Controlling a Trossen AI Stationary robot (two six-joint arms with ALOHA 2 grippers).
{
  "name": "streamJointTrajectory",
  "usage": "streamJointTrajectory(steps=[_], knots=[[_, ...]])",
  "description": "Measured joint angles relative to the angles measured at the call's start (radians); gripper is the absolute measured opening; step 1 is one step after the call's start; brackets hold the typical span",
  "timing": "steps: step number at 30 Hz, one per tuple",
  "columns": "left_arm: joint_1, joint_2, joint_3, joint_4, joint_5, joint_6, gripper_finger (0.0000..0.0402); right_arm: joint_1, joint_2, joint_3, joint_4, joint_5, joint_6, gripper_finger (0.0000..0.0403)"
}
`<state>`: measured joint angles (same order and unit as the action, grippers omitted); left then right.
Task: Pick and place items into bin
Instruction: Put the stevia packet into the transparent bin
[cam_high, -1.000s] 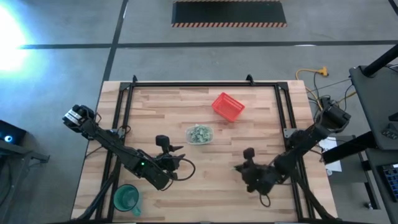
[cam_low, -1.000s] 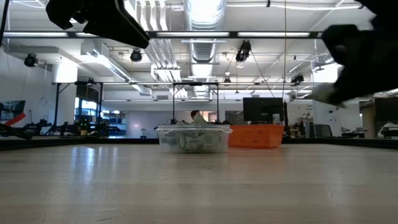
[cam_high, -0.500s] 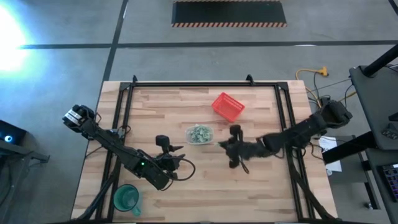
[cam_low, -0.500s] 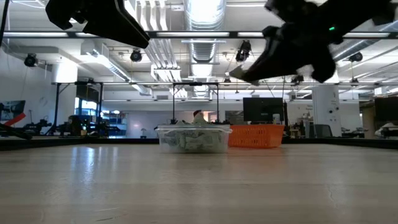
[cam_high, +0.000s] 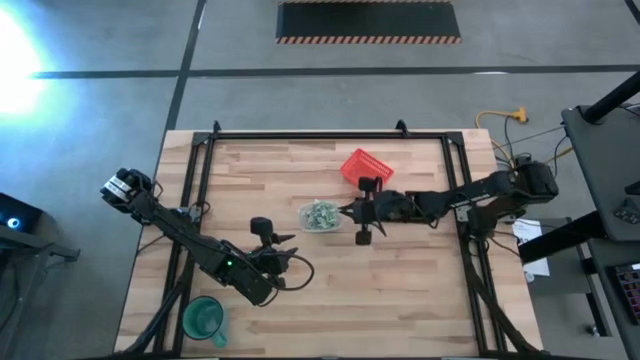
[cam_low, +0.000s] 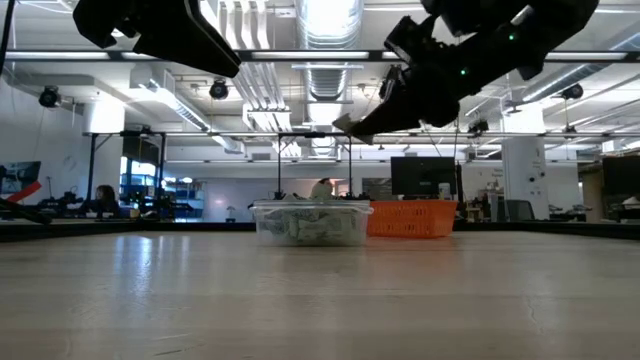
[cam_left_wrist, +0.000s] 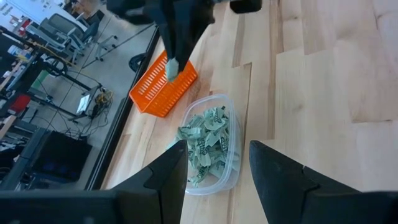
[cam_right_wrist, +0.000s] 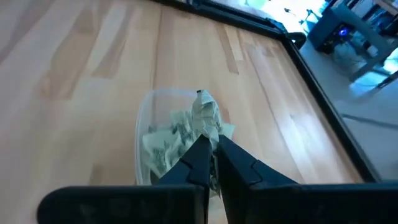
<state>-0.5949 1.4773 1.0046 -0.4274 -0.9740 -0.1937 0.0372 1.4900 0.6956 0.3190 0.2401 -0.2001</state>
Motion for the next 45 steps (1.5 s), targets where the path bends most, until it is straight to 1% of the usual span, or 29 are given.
streamJointTrajectory(steps=[3,11,15,19,23,26,32,35,39,45], knots=[[0.000,0.000,0.000,0.000,0.000,0.000,0.0155,-0.031,0.030,0.000,0.032,-0.028,0.035,0.0013],[0.002,0.000,0.000,0.000,0.000,0.008,0.0155,-0.092,0.097,0.000,0.063,-0.041,0.098,0.0013],[0.002,0.000,0.000,0.001,0.000,0.017,0.0155,-0.100,0.113,0.000,0.081,-0.090,0.122,0.0013],[0.002,0.000,0.000,0.000,0.000,0.017,0.0155,-0.101,0.135,0.001,0.108,-0.096,0.143,0.0013],[0.003,0.000,0.000,0.001,0.000,0.017,0.0155,-0.112,0.179,0.001,0.150,-0.132,0.154,0.0013],[0.004,0.000,0.000,0.001,0.000,0.017,0.0155,-0.126,0.203,0.005,0.163,-0.137,0.156,0.0013],[0.004,0.000,0.000,0.001,0.000,0.018,0.0155,-0.130,0.213,0.017,0.164,-0.140,0.167,0.0013],[0.004,0.000,0.000,0.001,0.000,0.018,0.0155,-0.129,0.213,0.017,0.160,-0.173,0.169,0.0013],[0.004,0.000,0.000,0.001,0.000,0.018,0.0155,-0.130,0.213,0.017,0.159,-0.205,0.166,0.0034],[0.004,0.000,0.000,0.001,0.000,0.018,0.0155,-0.129,0.213,0.017,0.158,-0.207,0.149,0.0096]])
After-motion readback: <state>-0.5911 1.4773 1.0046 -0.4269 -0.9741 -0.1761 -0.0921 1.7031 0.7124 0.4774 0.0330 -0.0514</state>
